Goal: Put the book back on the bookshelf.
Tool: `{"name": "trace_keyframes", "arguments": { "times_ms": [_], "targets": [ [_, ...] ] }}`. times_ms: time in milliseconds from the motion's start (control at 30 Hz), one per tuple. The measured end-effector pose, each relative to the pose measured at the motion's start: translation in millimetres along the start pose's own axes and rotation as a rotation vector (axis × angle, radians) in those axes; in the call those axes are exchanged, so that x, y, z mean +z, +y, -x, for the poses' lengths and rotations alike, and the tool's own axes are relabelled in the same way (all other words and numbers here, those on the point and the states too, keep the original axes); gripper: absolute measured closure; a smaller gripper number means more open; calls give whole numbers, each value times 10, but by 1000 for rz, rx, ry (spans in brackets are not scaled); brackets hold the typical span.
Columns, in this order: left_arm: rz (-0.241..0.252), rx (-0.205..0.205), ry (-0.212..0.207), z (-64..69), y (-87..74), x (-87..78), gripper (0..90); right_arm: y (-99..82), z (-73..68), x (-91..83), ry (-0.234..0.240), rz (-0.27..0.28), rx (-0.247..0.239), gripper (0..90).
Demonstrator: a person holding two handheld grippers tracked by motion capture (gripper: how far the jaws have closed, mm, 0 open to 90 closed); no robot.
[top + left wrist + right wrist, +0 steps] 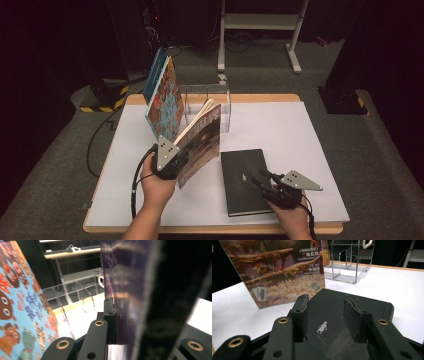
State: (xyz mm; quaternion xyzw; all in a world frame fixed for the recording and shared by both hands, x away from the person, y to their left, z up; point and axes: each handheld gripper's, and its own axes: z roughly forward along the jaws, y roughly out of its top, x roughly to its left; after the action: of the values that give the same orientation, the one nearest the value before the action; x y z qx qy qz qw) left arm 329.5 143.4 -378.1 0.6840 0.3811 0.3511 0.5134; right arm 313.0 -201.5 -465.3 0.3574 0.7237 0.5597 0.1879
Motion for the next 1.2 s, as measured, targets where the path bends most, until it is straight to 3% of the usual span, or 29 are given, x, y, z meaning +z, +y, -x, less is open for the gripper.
{"name": "trace_keyframes", "arguments": {
  "times_ms": [167, 467, 900, 1200],
  "targets": [
    [19, -34, 25, -72, 60, 13, 837, -2, -10, 6, 6, 0, 0, 553],
    [28, -64, 148, -255, 212, 131, 837, 11, 12, -16, 6, 12, 17, 554],
    [24, -61, 256, -340, 365, 587, 837, 24, 35, -48, 8, 22, 21, 554],
    [21, -74, 301, -420, 443, 908, 836, 23, 40, -52, 9, 24, 23, 554]
  ]
}}
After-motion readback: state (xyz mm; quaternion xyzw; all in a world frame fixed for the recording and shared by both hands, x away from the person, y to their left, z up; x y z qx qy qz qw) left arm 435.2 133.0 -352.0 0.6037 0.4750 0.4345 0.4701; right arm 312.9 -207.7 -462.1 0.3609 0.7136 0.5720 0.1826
